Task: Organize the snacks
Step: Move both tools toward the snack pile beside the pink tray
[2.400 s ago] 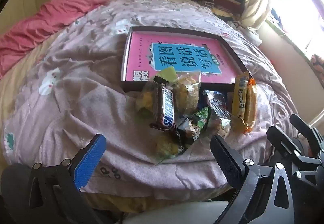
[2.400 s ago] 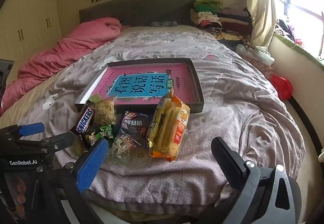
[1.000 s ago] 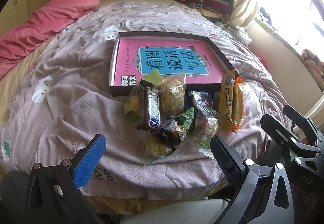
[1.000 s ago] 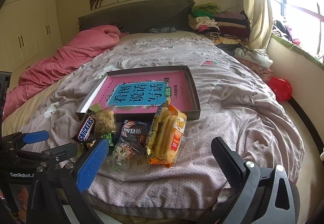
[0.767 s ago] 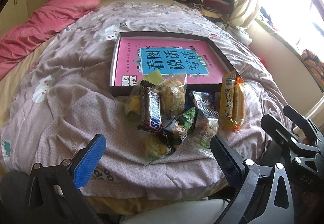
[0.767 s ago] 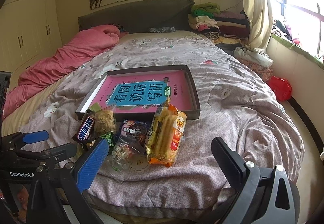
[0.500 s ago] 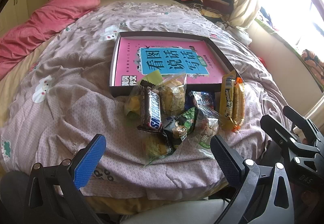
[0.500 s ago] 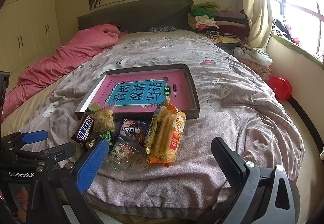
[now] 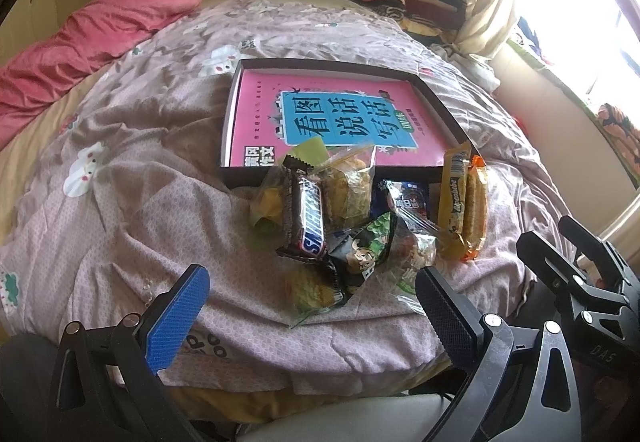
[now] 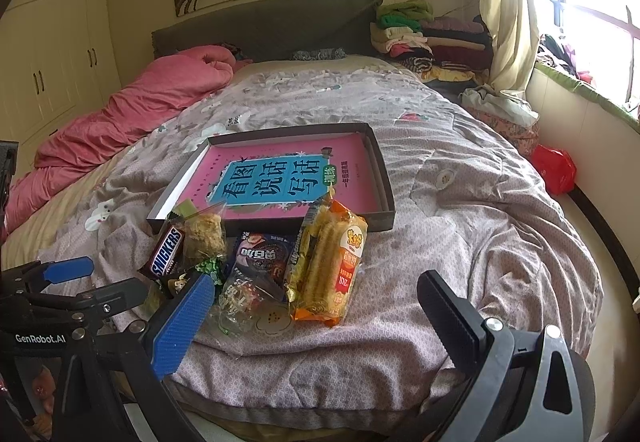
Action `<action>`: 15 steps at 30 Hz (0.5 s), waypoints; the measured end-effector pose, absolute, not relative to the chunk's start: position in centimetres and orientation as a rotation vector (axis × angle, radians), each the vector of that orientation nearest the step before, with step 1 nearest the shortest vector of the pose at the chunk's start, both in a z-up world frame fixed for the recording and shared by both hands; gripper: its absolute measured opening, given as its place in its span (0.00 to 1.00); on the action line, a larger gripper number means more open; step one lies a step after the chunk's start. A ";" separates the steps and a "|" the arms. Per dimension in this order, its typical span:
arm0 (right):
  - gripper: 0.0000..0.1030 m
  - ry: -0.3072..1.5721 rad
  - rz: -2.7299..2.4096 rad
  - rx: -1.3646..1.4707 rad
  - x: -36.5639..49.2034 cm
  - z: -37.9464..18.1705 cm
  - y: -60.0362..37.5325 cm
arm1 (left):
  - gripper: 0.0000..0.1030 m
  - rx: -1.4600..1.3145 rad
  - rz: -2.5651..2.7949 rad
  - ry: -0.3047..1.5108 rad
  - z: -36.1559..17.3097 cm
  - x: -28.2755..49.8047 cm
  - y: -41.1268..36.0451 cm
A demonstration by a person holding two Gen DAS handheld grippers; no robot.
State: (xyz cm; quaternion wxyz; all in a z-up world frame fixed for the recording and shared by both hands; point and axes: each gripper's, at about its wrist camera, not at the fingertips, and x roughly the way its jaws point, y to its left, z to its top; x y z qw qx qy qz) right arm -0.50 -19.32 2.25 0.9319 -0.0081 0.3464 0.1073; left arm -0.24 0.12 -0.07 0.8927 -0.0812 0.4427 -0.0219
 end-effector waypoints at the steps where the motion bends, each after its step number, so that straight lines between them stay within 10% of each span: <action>1: 0.99 0.712 0.219 -0.013 -0.5 2.2 -19.4 | 0.99 -0.174 -0.045 0.922 -0.2 -0.2 0.2; 15: 0.99 0.760 0.213 0.040 1.1 1.2 -20.1 | 1.00 -0.251 -0.042 0.955 -1.1 1.4 2.4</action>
